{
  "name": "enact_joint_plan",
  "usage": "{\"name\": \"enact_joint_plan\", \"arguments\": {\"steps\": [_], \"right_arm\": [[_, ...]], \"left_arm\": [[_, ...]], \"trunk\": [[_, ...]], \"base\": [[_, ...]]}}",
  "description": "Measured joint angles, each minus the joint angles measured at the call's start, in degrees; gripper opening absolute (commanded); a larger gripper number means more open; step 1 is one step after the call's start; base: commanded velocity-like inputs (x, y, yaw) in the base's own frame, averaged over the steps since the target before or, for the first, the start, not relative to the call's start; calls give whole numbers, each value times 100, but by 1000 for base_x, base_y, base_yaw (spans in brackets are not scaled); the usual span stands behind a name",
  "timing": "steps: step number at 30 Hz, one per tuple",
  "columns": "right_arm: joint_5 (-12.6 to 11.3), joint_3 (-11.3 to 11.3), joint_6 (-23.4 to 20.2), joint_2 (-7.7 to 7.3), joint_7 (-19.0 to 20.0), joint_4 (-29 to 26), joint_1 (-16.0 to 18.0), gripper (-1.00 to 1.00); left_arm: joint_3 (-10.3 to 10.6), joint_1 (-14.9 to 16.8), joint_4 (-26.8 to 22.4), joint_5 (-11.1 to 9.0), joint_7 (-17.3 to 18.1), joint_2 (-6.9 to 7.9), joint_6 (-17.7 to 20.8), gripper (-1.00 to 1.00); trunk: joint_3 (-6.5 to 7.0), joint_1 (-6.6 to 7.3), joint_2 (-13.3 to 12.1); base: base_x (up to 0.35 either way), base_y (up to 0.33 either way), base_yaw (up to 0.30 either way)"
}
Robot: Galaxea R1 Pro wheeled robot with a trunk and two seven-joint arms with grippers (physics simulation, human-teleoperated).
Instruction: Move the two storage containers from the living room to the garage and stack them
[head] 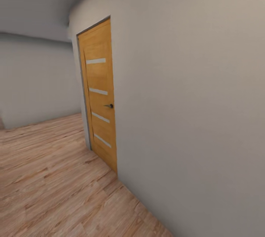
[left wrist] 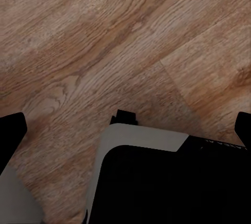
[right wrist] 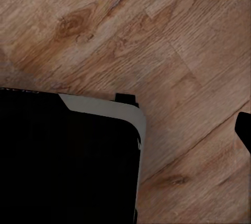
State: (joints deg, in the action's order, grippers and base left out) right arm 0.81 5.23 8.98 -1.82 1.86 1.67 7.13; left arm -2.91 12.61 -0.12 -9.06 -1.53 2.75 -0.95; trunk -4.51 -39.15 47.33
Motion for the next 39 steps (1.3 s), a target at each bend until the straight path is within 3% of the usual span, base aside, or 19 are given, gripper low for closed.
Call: {"name": "enact_joint_plan", "arguments": {"steps": [39], "right_arm": [[-8,-9,18,-18,0,0,-1,100]], "left_arm": [[0,0,0,0,0,-1,0,100]], "trunk": [[0,0,0]], "base": [[246,0,273]]}}
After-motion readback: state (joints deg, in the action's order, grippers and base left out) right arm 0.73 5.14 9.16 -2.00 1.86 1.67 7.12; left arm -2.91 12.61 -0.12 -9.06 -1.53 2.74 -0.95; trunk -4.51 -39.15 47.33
